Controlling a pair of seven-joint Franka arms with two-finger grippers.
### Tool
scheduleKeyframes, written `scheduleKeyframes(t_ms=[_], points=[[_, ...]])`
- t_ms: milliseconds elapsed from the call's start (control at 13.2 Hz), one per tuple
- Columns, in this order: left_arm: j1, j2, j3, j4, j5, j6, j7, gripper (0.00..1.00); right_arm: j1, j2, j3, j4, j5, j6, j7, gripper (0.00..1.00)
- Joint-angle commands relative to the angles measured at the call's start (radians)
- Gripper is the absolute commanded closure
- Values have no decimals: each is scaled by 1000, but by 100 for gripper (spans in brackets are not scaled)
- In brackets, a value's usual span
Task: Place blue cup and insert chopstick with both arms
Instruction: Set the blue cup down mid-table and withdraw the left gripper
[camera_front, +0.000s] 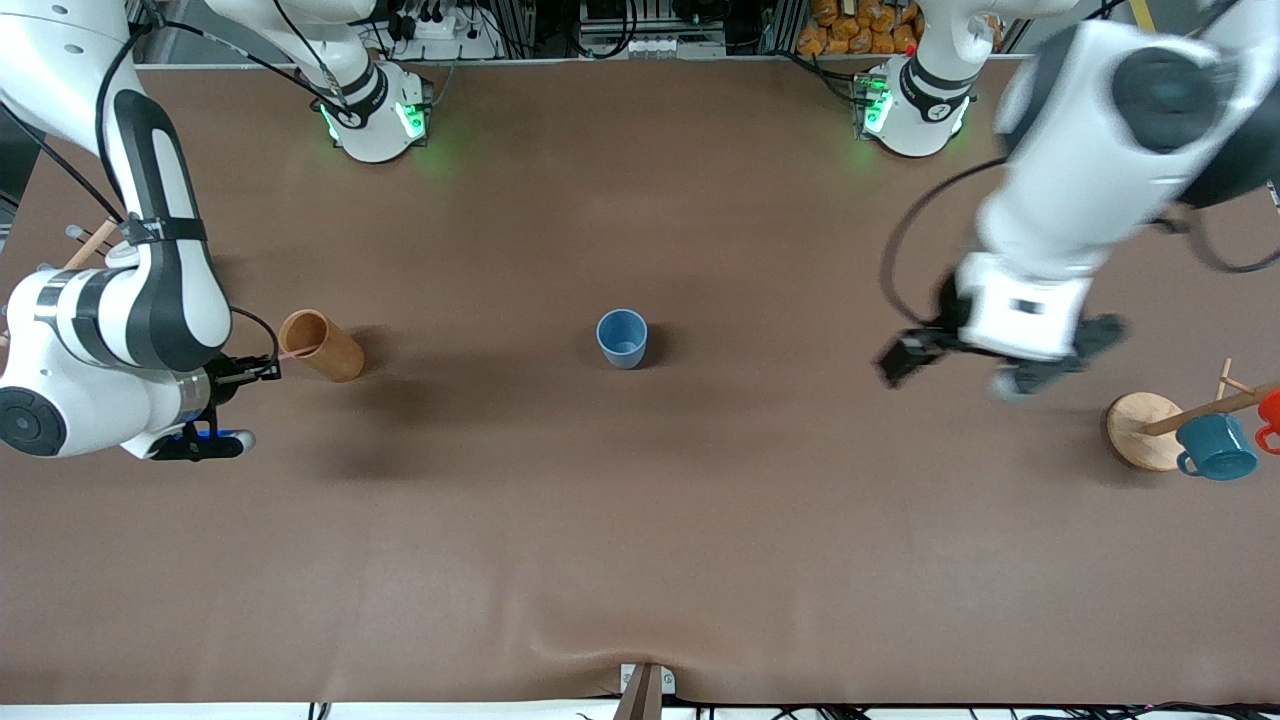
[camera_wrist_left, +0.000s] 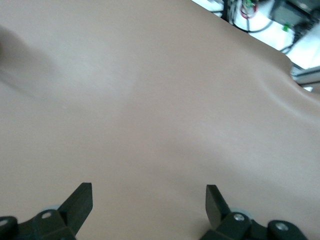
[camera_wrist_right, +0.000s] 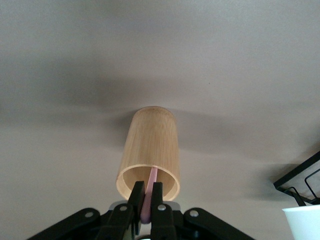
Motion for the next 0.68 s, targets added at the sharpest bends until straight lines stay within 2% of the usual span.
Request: scheduleKeyframes(t_ms=[0, 152, 304, 456, 608], points=[[102, -55, -13, -25, -18, -35, 154, 0, -3, -63, 2, -1, -13, -28, -12, 100], [153, -95, 0, -34, -42, -101, 347, 0, -2, -109, 2, 12, -21, -63, -12, 100], [130, -130, 101, -37, -52, -169, 485, 0, 3, -165, 6, 42, -33, -99, -13, 100], [119, -162, 144, -40, -58, -238, 519, 0, 26, -205, 14, 96, -29, -141, -13, 100], [125, -207, 157, -74, -82, -266, 521, 0, 99, -210, 22, 146, -21, -147, -10, 100]])
